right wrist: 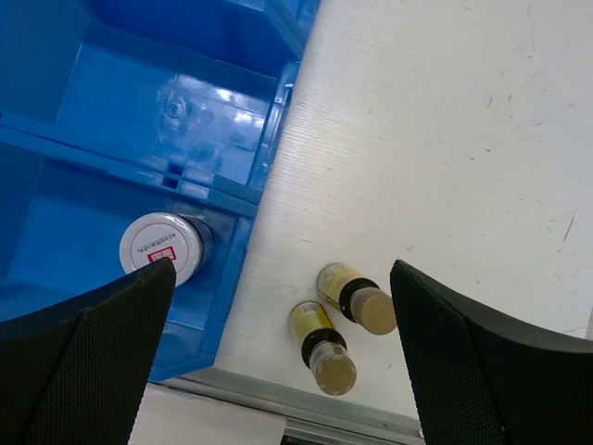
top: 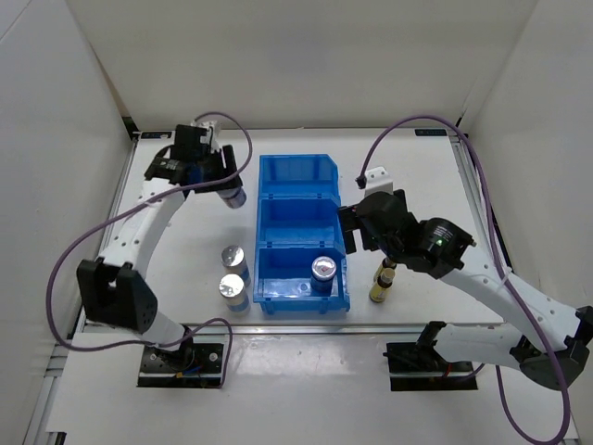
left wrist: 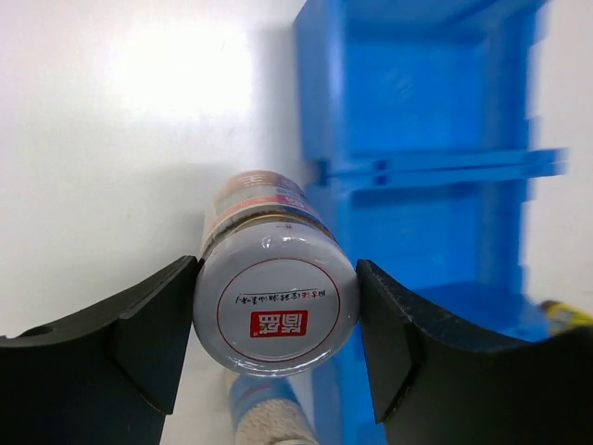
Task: Organize the condiment bottles
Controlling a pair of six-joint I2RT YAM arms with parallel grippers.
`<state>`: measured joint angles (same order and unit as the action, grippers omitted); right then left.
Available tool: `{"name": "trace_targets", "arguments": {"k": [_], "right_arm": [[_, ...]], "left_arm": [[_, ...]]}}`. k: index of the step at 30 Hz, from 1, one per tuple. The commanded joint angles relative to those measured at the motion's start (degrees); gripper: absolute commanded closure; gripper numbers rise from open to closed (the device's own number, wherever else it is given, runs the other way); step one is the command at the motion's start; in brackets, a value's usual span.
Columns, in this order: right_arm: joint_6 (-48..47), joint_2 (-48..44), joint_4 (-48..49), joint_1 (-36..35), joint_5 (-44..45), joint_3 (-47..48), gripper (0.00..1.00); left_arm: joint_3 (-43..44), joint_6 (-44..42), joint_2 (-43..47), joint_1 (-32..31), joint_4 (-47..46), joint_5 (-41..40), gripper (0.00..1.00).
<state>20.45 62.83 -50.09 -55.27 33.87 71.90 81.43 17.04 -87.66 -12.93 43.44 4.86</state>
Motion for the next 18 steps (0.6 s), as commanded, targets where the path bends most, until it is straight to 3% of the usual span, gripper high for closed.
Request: {"name": "trace_targets", "arguments": {"k": [1, 6, 11, 18], "right_arm": [[1.35, -2.27, -1.51, -0.28, 3.49, 1.85, 0.0], [1.35, -2.27, -2.12, -0.28, 5.24, 1.84, 0.0], [1.96, -2.27, -2.12, -0.28, 7.52, 2.46, 0.0], [3.62, 0.19, -2.12, -0.28, 8.58, 3.51, 0.0]], "left_arm": [[5.93, 1.07, 9.06, -0.08, -0.99, 4.18, 0.64], [6.73, -0.34, 14.7, -2.79, -0.99, 16.03, 0.66], [2.61, -4.72, 23.13, -8.42, -0.99, 19.39, 0.68], [-1.88, -5.52, 23.07, -16.86, -0.99, 21.94, 0.71]]}}
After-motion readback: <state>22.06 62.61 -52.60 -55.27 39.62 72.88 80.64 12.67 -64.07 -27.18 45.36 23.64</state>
